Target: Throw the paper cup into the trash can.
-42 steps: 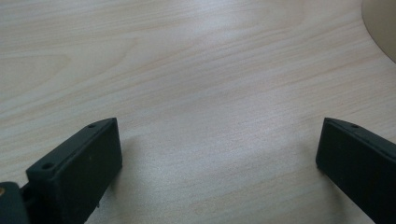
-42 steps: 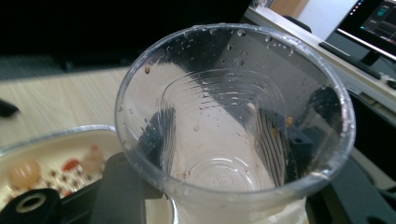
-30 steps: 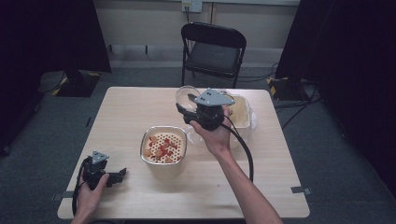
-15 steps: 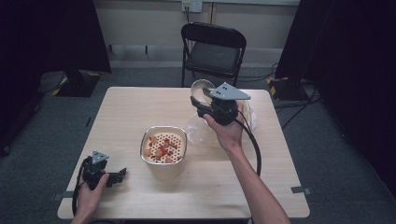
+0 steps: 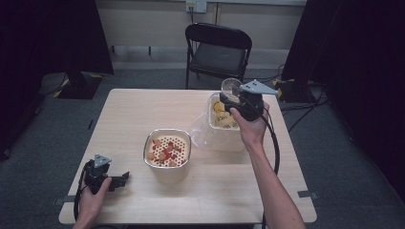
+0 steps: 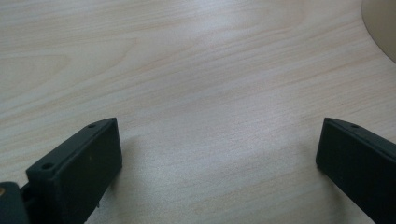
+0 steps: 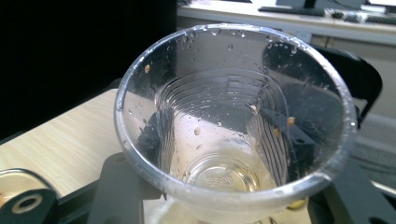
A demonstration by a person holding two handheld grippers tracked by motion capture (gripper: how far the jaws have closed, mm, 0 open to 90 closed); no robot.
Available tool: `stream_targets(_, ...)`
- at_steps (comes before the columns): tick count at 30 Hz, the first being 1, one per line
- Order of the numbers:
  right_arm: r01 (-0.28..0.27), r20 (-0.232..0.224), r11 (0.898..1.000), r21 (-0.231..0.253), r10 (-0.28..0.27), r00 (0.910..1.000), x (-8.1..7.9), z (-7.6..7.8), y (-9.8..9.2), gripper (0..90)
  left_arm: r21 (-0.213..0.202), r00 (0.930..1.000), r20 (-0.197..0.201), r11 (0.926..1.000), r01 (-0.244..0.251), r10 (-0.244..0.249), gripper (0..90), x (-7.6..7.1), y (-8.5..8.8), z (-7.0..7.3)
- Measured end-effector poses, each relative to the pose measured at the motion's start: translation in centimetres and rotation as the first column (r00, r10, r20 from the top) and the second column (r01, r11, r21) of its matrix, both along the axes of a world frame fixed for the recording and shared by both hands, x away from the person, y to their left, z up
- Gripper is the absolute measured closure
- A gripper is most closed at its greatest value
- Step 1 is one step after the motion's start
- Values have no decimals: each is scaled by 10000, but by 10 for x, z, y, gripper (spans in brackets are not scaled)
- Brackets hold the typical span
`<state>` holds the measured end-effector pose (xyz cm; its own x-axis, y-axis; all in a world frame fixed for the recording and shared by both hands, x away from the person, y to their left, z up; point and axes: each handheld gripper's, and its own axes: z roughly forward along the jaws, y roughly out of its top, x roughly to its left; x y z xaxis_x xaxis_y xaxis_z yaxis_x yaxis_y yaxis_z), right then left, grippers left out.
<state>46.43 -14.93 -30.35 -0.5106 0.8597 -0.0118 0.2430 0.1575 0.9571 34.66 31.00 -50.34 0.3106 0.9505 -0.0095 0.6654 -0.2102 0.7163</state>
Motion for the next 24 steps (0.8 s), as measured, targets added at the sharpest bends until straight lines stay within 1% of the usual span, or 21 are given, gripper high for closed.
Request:
stream_targets(2, 176, -256, 9998, 19, -175, 9995, 5, -5, -7, 455, 2, 10000, -1, 10000, 0, 0, 0, 0, 0, 0)
stream_targets(3, 248, -380, 9997, 14, -247, 9990, 8, -7, -10, 427, 0, 10000, 1, 10000, -1, 1, 0, 0, 0, 0)
stream_targets(7, 411, -645, 9990, 179, -399, 9971, 14, -11, -17, 385, -1, 10000, 0, 10000, -1, 1, 0, 0, 0, 0)
stream_targets(8, 407, -769, 9988, 261, -386, 9963, 17, -12, -18, 362, -1, 10000, -1, 10000, 2, -2, 0, 0, 0, 0)
stream_targets(9, 416, -870, 9988, 250, -393, 9954, 19, -13, -19, 318, -3, 10000, 3, 10000, 2, -2, 0, 0, 0, 0)
stream_targets(11, 555, -987, 9984, 97, -542, 9936, 22, -14, -19, 278, -2, 10000, 1, 10000, -1, 1, 0, 0, 0, 0)
stream_targets(14, 559, -1199, 9983, 171, -534, 9914, 27, -17, -20, 213, 3, 10000, 0, 10000, 0, 0, 0, 0, 0, 0)
stream_targets(18, 451, -1232, 9989, 112, -434, 9914, 28, -18, -17, 179, -1, 10000, 0, 10000, 1, -1, 0, 0, 0, 0)
stream_targets(20, 435, -1153, 9990, 127, -418, 9925, 28, -17, -16, 164, -1, 10000, 0, 10000, 0, 0, 0, 0, 0, 0)
stream_targets(24, 292, -1135, 9995, 84, -281, 9931, 24, -13, -15, 163, -2, 10000, 1, 10000, 3, -3, 0, 0, 0, 0)
